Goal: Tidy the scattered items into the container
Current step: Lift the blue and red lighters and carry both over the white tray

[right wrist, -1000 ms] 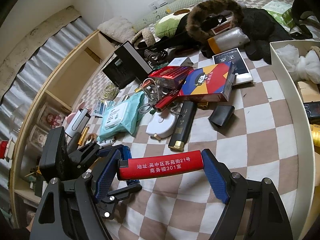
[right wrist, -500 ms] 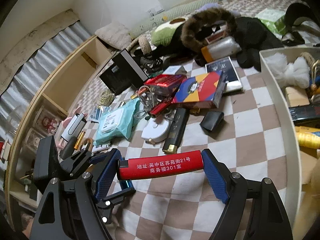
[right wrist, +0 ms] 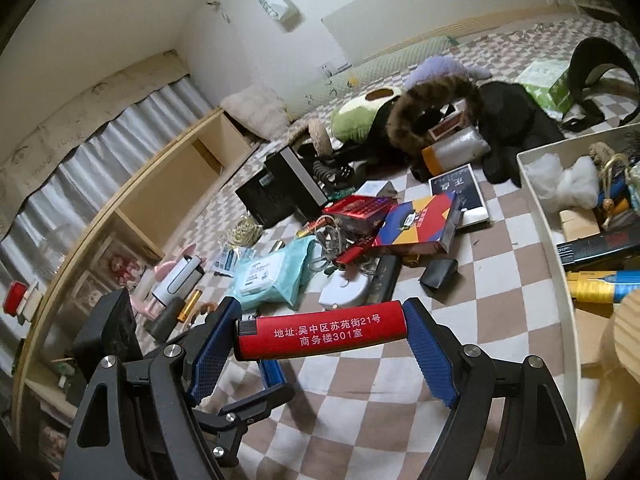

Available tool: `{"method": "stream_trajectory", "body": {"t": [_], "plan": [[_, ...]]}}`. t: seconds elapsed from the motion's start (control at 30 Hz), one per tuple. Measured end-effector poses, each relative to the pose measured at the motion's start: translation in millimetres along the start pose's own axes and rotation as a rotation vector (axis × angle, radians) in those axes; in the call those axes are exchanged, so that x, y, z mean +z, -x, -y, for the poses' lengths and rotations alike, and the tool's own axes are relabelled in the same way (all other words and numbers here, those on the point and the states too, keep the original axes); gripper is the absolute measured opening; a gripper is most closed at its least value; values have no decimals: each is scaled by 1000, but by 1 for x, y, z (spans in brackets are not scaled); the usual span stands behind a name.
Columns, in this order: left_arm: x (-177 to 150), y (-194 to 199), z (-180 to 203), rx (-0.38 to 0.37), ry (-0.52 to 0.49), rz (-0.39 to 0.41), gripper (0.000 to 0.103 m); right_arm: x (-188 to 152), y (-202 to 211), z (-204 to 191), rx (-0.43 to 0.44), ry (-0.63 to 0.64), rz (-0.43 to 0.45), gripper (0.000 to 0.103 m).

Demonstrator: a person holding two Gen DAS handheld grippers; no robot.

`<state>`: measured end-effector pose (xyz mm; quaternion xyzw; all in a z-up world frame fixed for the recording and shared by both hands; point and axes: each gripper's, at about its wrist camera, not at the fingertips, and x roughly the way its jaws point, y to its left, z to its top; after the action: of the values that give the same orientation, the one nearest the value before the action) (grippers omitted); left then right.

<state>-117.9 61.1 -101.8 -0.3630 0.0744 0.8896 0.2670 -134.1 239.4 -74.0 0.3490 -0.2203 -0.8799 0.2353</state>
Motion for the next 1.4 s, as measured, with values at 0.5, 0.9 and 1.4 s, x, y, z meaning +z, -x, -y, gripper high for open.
{"method": "stream_trajectory", "body": {"t": [0.5, 0.9, 1.4], "plan": [[8, 9, 49, -65, -10, 43, 84, 19, 46, -6, -14, 33, 72, 82], [30, 20, 84, -109, -29, 101, 84, 42, 117, 13, -66, 65, 180, 82], [79, 24, 133, -199, -76, 146, 84, 42, 189, 77, -246, 28, 234, 82]]}}
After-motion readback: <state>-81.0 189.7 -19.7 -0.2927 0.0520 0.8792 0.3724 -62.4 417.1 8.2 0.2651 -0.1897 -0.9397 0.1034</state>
